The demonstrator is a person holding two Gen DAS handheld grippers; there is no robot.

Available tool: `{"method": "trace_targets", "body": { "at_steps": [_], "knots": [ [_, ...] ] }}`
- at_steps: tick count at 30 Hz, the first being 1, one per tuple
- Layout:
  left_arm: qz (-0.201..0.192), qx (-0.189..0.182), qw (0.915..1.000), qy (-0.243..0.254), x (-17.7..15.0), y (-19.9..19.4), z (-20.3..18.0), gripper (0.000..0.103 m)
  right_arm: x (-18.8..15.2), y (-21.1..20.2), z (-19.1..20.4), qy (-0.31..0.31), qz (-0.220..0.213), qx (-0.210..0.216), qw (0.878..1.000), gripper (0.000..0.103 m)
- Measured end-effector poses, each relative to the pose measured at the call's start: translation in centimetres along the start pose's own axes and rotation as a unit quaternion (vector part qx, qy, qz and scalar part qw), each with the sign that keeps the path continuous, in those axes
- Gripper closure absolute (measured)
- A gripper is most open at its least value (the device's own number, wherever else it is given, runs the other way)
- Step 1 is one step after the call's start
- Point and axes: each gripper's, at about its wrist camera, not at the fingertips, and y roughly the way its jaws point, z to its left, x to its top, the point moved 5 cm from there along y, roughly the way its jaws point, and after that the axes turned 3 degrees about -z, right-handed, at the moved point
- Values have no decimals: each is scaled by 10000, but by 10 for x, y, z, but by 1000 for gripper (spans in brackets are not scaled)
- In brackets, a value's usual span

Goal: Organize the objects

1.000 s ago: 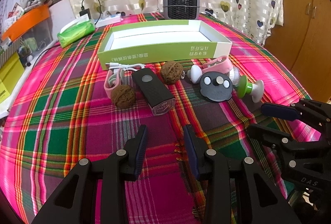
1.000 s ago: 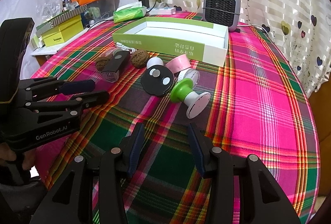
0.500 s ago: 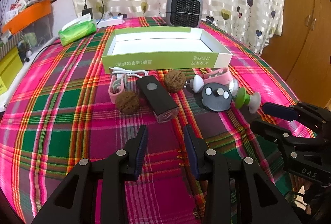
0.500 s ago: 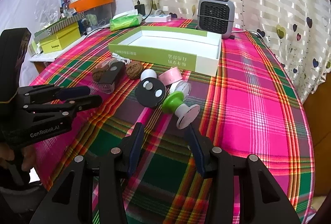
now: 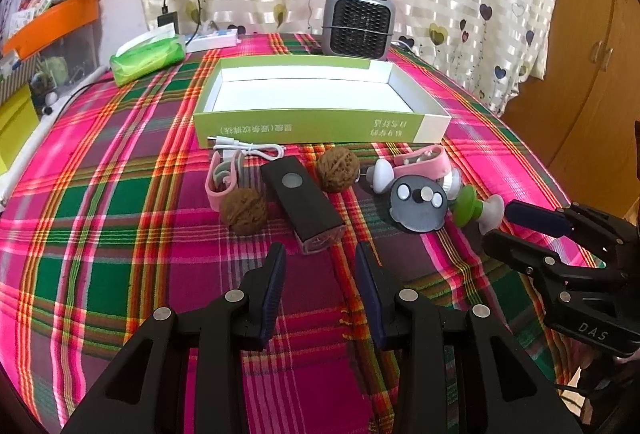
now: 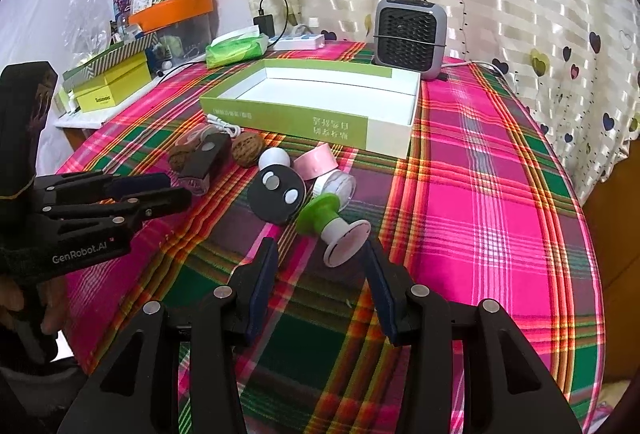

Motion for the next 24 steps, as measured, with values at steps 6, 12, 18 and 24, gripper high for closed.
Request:
{"method": "trace_targets", "body": {
  "at_steps": [6,12,18,24],
  "knots": [
    [-11,-12,10000,-94,5,3,3,69,3,4,1,18,16,22,10000,54],
    [-76,-5,9997,-227,13,7,7,69,8,9,0,122,28,-21,9999,54],
    [-85,-26,9996,-282,18,12,8,69,11,15,-2,216,106,-91,9997,54],
    [-44,-6,9995,-303,21,17,7,69,10,18,-5,264,195,-112,9994,54]
  ]
}}
